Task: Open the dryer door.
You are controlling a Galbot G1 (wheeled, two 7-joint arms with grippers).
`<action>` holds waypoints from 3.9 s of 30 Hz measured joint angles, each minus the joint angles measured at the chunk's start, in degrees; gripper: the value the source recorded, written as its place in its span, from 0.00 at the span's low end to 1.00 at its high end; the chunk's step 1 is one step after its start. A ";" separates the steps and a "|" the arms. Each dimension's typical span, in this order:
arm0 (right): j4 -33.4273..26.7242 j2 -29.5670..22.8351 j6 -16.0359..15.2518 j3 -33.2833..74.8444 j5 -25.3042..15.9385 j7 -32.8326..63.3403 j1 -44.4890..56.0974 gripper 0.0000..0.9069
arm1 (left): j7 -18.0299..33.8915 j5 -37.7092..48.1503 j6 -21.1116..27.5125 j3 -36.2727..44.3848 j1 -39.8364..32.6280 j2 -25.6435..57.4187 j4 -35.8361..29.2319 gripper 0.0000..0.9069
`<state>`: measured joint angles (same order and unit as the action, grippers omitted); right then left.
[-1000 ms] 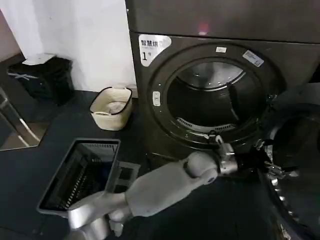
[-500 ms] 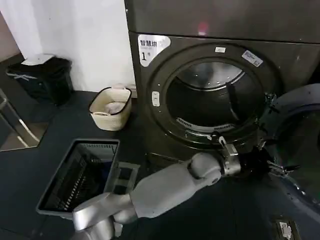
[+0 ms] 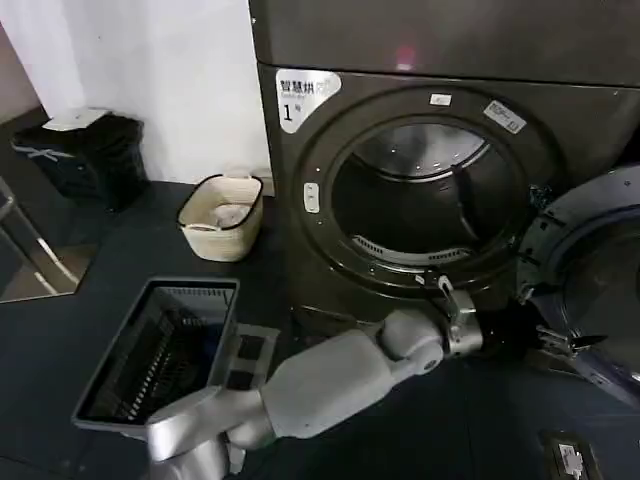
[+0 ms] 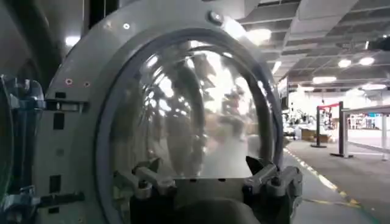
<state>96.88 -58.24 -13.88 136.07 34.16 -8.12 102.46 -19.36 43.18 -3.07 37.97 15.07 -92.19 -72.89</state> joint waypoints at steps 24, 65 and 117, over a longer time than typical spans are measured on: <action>0.22 0.40 0.68 -1.65 -0.08 -0.49 -0.95 1.00 | 1.68 0.58 -2.58 0.04 0.83 0.40 -2.29 1.00; 4.07 1.05 -1.52 -2.00 -7.26 -0.95 -4.23 1.00 | 7.25 2.20 -7.63 1.50 2.43 49.81 -31.81 1.00; 2.67 2.60 -0.83 -8.62 -9.49 -2.40 -9.69 1.00 | -11.50 -7.53 28.87 -15.67 23.97 99.75 -38.40 1.00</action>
<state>99.55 -55.65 -14.71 127.45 24.66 -10.53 92.77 -30.86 35.66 25.80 22.30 39.03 7.56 -111.29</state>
